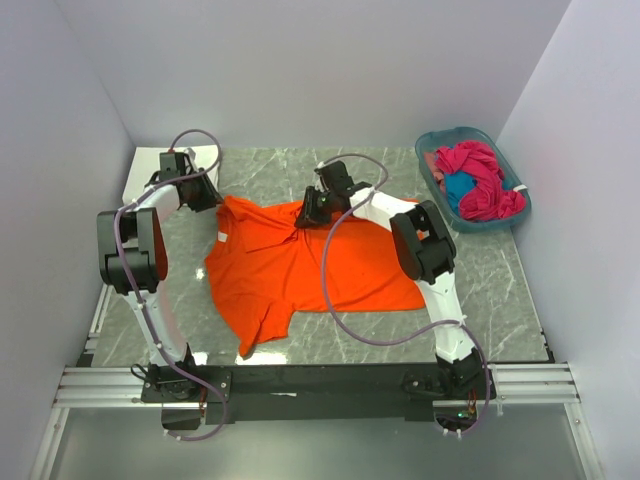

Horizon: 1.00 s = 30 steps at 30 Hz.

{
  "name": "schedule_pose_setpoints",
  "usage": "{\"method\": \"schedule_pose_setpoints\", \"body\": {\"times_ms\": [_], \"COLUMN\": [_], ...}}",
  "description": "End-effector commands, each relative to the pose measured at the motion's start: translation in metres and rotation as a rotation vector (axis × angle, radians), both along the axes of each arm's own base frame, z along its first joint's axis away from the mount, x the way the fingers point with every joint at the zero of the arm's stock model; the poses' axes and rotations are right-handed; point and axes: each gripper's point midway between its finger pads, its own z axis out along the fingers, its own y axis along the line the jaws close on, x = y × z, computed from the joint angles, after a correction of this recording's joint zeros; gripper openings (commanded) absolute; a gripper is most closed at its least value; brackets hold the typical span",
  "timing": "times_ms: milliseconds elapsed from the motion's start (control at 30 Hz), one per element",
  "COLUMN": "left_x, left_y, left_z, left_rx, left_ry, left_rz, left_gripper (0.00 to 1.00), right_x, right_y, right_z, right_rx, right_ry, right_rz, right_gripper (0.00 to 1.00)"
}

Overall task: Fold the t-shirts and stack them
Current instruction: Fold the tshirt

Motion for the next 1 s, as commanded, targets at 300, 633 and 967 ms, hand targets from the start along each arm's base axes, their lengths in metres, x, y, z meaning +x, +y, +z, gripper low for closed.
{"method": "schedule_pose_setpoints", "body": {"times_ms": [300, 633, 967], "left_x": [-0.001, 0.012, 0.025], "left_y": [0.004, -0.007, -0.041], "left_z": [0.002, 0.053, 0.048], "left_rx": [0.037, -0.028, -0.165], "left_ry": [0.01, -0.159, -0.136], "left_rz": [-0.019, -0.023, -0.124], "left_gripper": [0.38, 0.32, 0.26], "right_x": [-0.003, -0.039, -0.053], "right_y": [-0.03, -0.072, -0.049], "right_z": [0.094, 0.098, 0.087], "right_rx": [-0.01, 0.131, 0.157], "right_ry": [-0.219, -0.281, -0.219], "right_rz": [0.17, 0.523, 0.586], "right_gripper": [0.33, 0.22, 0.23]}}
